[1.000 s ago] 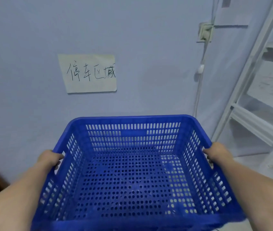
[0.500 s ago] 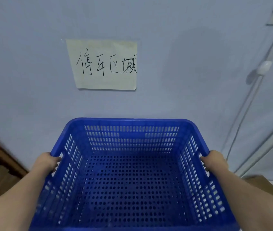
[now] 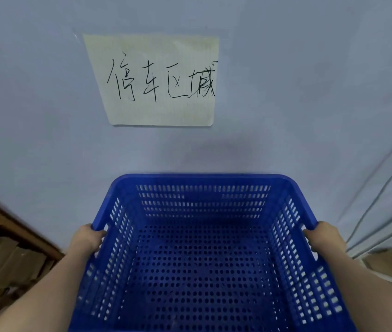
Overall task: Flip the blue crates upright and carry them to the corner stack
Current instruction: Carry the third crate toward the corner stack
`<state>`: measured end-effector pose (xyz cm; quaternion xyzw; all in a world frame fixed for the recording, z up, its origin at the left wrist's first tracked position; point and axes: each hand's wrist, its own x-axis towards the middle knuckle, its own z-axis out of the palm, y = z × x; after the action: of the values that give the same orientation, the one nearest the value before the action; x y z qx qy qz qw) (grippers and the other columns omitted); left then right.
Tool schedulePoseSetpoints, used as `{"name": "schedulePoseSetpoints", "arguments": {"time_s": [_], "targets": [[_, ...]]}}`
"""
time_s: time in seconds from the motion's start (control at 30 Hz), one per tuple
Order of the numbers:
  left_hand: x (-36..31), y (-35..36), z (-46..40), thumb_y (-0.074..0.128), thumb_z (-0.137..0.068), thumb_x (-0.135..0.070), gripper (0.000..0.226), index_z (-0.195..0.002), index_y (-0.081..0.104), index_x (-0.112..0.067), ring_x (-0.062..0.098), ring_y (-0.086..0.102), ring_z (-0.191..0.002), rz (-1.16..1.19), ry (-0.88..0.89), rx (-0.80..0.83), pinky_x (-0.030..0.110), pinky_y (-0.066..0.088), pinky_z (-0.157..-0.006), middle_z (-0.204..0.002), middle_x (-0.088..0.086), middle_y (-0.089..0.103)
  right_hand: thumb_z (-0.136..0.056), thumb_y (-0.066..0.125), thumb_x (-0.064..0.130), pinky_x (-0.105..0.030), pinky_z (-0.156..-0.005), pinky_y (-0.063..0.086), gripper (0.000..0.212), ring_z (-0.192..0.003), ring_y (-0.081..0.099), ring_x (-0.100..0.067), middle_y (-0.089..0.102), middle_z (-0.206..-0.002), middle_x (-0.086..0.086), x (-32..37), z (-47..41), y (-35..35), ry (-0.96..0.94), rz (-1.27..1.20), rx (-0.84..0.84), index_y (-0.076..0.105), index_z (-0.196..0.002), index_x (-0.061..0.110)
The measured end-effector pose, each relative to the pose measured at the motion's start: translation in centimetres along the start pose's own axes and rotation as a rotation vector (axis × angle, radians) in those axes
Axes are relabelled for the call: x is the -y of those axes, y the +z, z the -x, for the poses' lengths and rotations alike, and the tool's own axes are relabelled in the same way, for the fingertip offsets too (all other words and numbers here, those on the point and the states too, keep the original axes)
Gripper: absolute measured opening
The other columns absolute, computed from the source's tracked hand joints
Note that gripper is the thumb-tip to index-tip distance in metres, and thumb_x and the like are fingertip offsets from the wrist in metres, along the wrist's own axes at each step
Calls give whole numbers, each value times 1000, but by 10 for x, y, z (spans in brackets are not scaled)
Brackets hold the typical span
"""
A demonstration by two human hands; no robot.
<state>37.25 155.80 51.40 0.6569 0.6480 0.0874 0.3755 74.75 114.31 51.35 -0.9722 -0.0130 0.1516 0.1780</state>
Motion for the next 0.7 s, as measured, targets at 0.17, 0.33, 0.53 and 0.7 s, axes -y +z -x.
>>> {"name": "schedulePoseSetpoints", "arguments": {"time_s": [0.17, 0.33, 0.53, 0.7], "targets": [[-8, 5, -10, 60, -87, -12, 15, -97, 53, -3, 35, 60, -69, -53, 19, -12, 46, 53, -74, -77, 21, 61, -83, 56, 31, -33, -63, 52, 23, -70, 66, -31, 67, -83, -13, 1, -4, 4, 10, -17, -16, 60, -93, 10], [-8, 7, -19, 60, -87, -12, 16, -98, 55, 0, 34, 58, -65, -62, 16, -13, 46, 53, -72, -77, 22, 61, -83, 55, 32, -34, -64, 53, 24, -70, 66, -30, 66, -83, -11, 3, -6, 7, 17, -34, -5, 59, -93, 10], [-3, 6, -20, 59, -88, -9, 17, -100, 57, 3, 31, 54, -61, -76, 19, 11, 37, 46, -61, -71, 20, 59, -84, 55, 32, -34, -64, 53, 24, -70, 65, -29, 66, -83, -11, 1, -3, 6, 26, -69, 19, 57, -93, 10], [4, 2, -14, 59, -89, -7, 23, -106, 55, 7, 30, 52, -58, -94, 5, 37, 37, 44, -58, -71, 21, 57, -84, 54, 31, -41, -74, 57, 27, -75, 67, -32, 67, -88, -14, -6, 5, 8, 46, -111, 50, 57, -95, 7]]}}
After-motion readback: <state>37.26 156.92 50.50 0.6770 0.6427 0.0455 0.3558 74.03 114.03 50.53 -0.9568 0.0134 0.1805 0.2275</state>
